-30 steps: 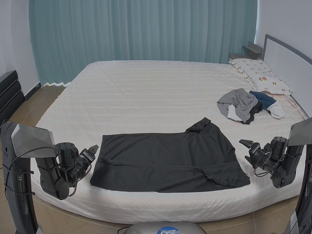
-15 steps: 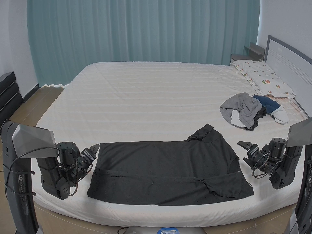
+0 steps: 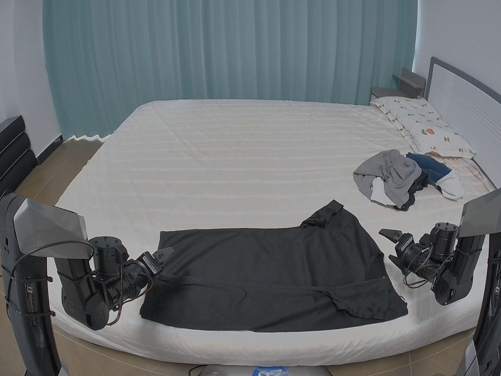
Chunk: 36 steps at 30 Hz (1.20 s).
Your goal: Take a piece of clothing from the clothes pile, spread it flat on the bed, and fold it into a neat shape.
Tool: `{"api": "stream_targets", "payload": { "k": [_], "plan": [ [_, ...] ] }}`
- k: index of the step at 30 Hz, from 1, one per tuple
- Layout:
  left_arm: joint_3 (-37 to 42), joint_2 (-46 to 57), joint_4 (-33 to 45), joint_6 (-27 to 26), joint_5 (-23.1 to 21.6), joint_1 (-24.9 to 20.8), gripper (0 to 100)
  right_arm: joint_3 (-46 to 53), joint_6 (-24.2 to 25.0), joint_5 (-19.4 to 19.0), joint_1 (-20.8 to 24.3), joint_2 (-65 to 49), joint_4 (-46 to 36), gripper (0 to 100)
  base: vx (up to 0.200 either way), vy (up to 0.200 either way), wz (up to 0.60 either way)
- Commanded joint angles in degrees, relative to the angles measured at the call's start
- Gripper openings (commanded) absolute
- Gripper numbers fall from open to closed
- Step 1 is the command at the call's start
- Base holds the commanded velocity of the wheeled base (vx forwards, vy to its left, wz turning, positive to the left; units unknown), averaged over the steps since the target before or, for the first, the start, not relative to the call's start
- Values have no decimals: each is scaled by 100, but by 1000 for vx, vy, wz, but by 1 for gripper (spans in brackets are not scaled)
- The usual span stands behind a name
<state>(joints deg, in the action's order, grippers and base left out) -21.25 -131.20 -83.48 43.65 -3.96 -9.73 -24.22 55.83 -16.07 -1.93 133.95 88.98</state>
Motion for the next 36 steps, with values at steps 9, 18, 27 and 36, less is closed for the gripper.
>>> {"api": "stream_targets", "payload": {
  "k": [9,18,27,36],
  "plan": [
    [-125,-512,7,-806,53,-117,100,5,-2,-2,61,0,49,100,0,0,0],
    [-450,-750,7,-850,361,-73,100,40,-29,16,61,-44,49,100,0,0,0],
    [-468,-899,-10,-850,449,-82,0,58,-46,25,61,-53,49,100,0,0,0],
    [-266,-864,-45,-859,906,85,0,436,-960,25,52,-159,32,100,0,0,0]
  ]
}}
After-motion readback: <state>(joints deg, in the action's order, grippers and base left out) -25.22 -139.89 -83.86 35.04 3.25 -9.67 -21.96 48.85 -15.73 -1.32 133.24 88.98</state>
